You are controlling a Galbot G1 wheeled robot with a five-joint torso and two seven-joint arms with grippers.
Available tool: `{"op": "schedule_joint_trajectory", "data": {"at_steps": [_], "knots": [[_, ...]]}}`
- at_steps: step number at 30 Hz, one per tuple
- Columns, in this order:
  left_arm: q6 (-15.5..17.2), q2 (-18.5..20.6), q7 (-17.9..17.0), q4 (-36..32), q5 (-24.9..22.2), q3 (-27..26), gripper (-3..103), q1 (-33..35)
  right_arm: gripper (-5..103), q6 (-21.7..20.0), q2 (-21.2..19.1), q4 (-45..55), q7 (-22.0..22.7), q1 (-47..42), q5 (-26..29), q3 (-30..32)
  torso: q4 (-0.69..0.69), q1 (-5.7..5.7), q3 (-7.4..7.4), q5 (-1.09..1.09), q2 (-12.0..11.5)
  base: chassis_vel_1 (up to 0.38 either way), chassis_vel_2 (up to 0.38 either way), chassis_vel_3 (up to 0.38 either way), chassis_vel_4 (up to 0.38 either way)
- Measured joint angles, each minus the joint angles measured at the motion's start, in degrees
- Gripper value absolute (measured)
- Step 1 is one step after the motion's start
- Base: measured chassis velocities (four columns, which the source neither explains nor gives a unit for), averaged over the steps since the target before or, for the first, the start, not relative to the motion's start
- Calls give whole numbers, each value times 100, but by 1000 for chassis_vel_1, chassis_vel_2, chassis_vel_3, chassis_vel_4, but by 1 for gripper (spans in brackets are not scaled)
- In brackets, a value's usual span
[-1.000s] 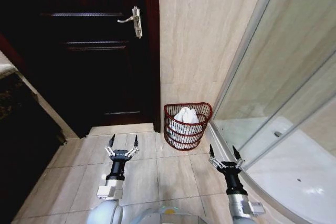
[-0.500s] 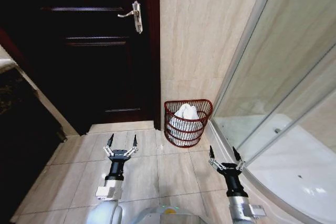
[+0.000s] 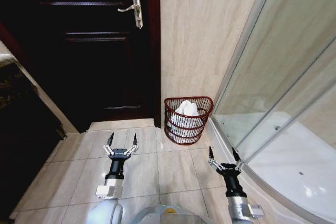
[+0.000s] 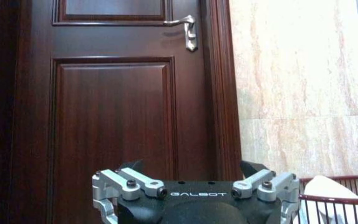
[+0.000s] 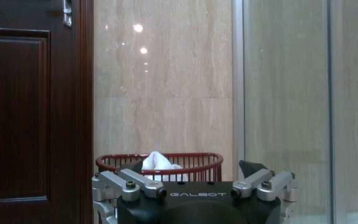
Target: Discard the used towel into the hamper.
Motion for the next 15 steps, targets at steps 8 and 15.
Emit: {"op": "schedule_joint_trajectory", "data": {"at_steps": [8,15], "knots": [[-90,0,-1,27,-60,34,100,-11,100,115,57,-155,35,43,-5,2,0,-13,-38,0,-49,0,0,0,0],[-179,0,0,116,-105,32,100,-31,100,314,61,-223,219,6,-65,-12,0,-8,-30,0,-38,0,0,0,0]]}}
